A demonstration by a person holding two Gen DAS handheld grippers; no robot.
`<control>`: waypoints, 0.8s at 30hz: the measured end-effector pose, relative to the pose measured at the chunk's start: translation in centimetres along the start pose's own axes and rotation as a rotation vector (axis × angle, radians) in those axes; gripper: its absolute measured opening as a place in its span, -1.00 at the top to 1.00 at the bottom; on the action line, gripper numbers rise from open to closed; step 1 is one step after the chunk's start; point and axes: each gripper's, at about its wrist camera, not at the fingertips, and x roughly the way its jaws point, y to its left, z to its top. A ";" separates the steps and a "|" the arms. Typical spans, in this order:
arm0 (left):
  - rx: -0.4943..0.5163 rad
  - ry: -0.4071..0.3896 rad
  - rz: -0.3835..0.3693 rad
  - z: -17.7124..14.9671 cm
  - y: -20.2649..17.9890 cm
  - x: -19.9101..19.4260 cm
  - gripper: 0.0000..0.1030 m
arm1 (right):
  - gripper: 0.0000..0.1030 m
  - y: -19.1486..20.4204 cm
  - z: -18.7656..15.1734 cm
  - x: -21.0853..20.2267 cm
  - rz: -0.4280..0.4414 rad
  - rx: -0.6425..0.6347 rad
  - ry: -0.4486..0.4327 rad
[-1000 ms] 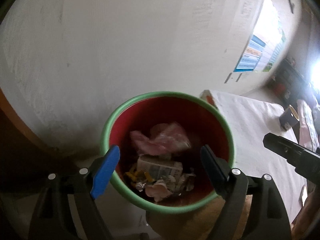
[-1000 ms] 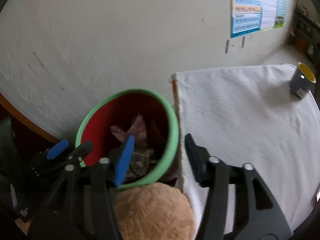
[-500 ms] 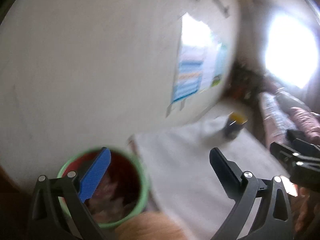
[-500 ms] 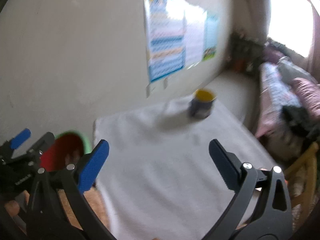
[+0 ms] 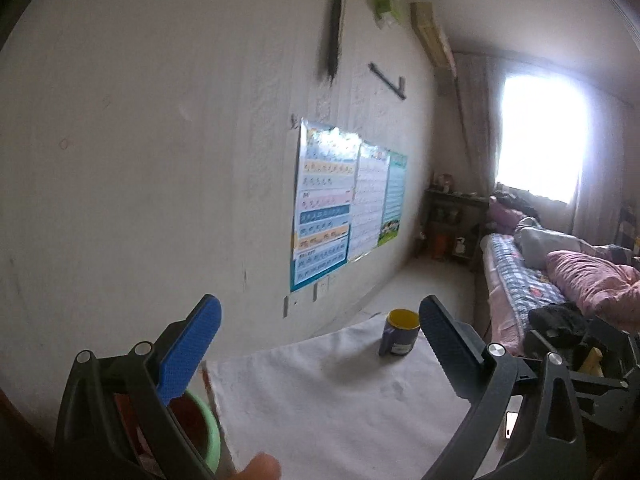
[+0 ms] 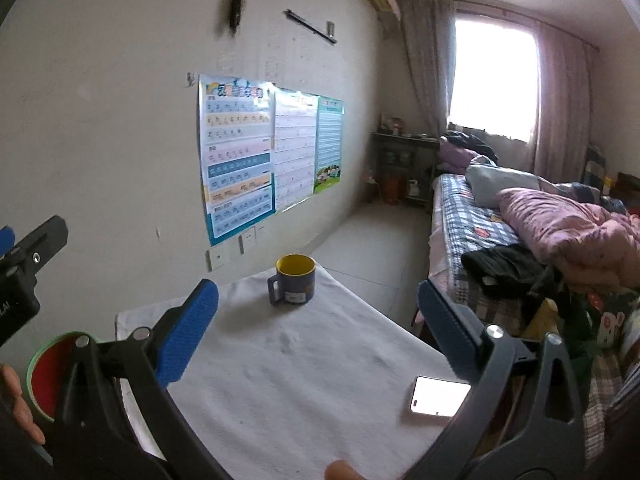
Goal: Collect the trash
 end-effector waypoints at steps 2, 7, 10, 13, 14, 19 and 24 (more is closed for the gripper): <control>0.013 0.029 0.013 -0.2 -0.2 0.3 -0.85 | -0.91 -0.3 -0.1 0.0 0.004 0.011 0.005; 0.025 0.052 0.053 -1.3 0.0 -0.2 -0.85 | -0.91 -0.5 -0.1 -0.3 0.041 0.045 0.033; -0.004 0.099 0.029 -1.3 0.3 0.4 -0.85 | -0.91 -0.4 -0.1 -0.2 0.043 0.048 0.047; -0.001 0.113 0.031 -1.4 0.6 0.6 -0.85 | -0.91 -0.1 -0.2 -0.2 0.048 0.043 0.066; 0.002 0.111 0.032 -1.5 0.6 0.5 -0.85 | -0.91 -0.1 -0.1 -0.2 0.049 0.044 0.067; 0.006 0.117 0.029 -2.0 0.9 0.4 -0.85 | -0.91 0.2 -0.2 -0.3 0.062 0.047 0.079; 0.001 0.136 0.033 -2.1 1.0 0.9 -0.85 | -0.91 0.8 -0.4 -0.1 0.065 0.025 0.089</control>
